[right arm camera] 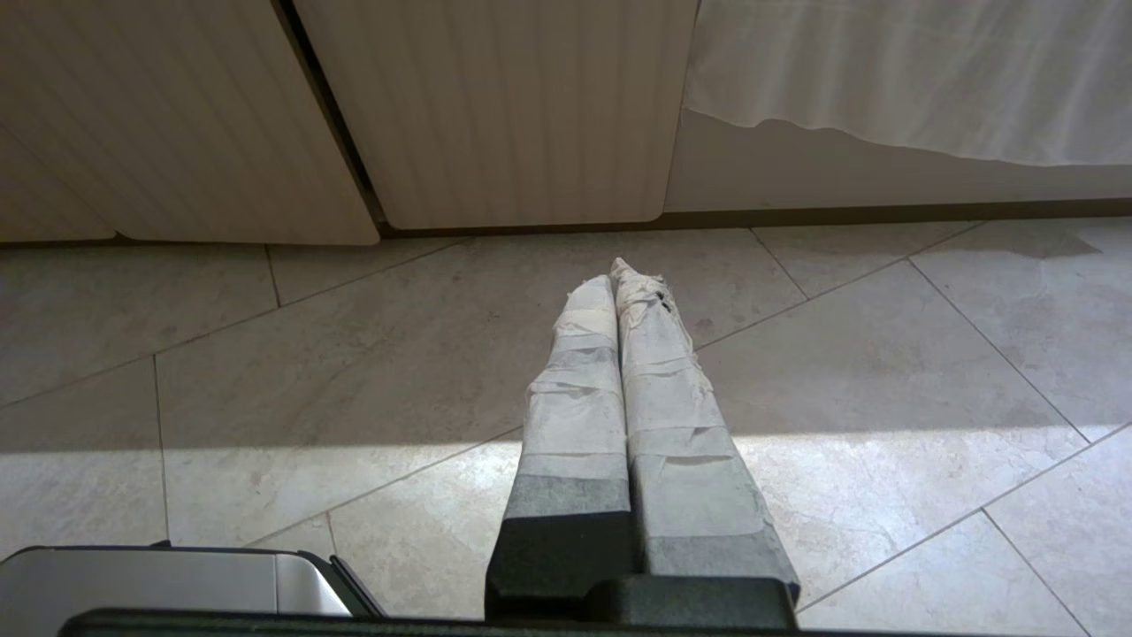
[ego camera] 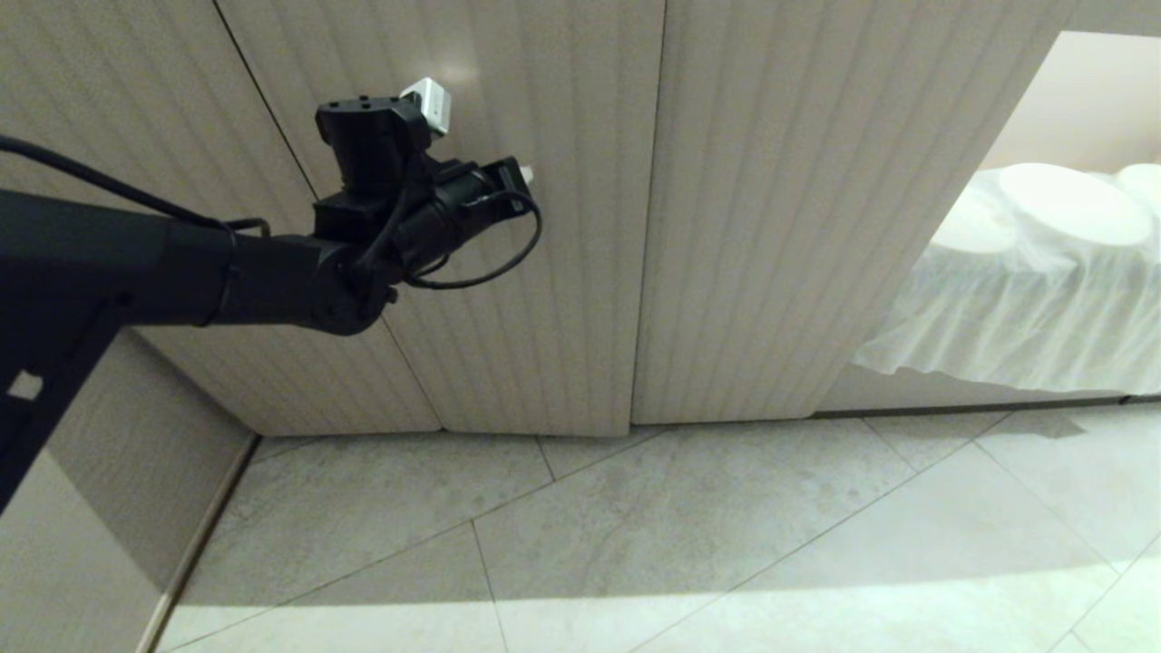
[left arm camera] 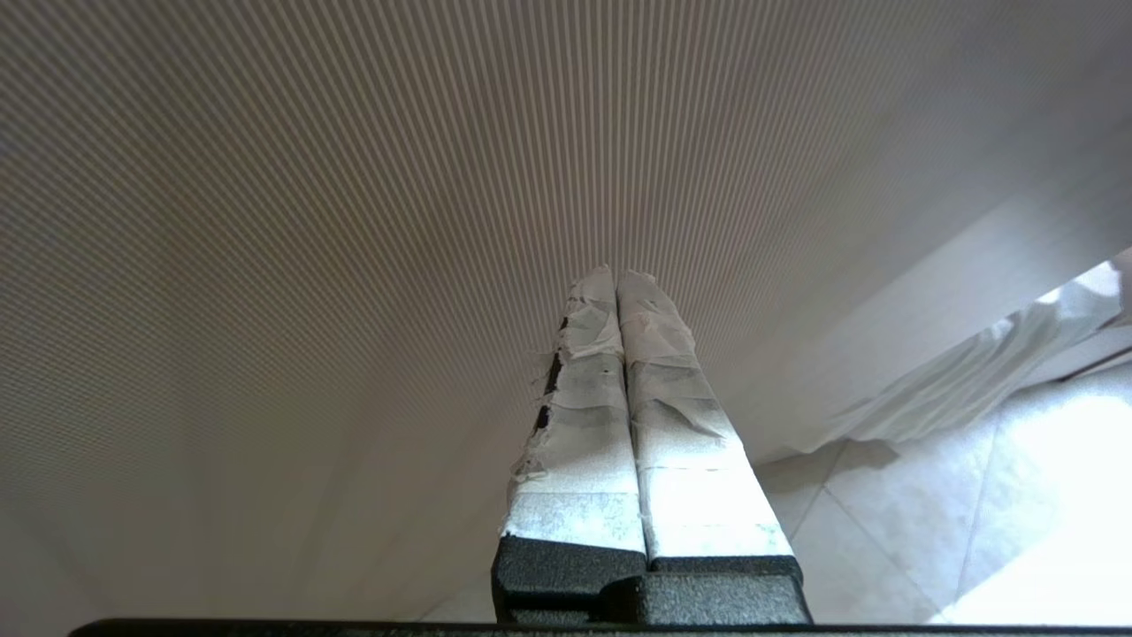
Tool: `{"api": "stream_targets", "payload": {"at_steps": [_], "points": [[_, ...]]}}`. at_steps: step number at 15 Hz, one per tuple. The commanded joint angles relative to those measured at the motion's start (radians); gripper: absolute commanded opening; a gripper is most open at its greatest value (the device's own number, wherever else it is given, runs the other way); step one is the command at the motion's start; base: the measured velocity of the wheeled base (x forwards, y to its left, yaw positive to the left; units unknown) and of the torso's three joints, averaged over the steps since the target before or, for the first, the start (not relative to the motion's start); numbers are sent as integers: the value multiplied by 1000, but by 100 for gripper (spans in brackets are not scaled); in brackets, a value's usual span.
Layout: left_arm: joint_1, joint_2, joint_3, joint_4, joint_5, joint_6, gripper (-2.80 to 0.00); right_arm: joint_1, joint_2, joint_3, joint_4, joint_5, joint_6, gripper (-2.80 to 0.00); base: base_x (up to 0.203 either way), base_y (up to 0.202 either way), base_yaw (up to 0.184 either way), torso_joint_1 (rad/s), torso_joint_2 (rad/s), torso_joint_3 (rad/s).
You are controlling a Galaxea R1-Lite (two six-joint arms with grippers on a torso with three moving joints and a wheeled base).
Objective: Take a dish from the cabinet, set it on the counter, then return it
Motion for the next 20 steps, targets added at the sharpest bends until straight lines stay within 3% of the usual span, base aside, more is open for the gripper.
{"api": "stream_targets", "payload": {"at_steps": [1,7,11,14,20], "points": [[2,19,-13,-3,5,16,-280,1,0,0,0,0,0,-280,0,0,0,0,0,0],[-6,-48,11,40,26,18,-280,1,0,0,1,0,0,-280,0,0,0,0,0,0],[7,-166,123,74,26,18,-280,0,0,0,0,0,0,-280,0,0,0,0,0,0],[24,-282,290,77,27,29,-280,0,0,0,0,0,0,-280,0,0,0,0,0,0],[112,-599,728,66,33,130,-280,1,0,0,0,0,0,-280,0,0,0,0,0,0]]}}
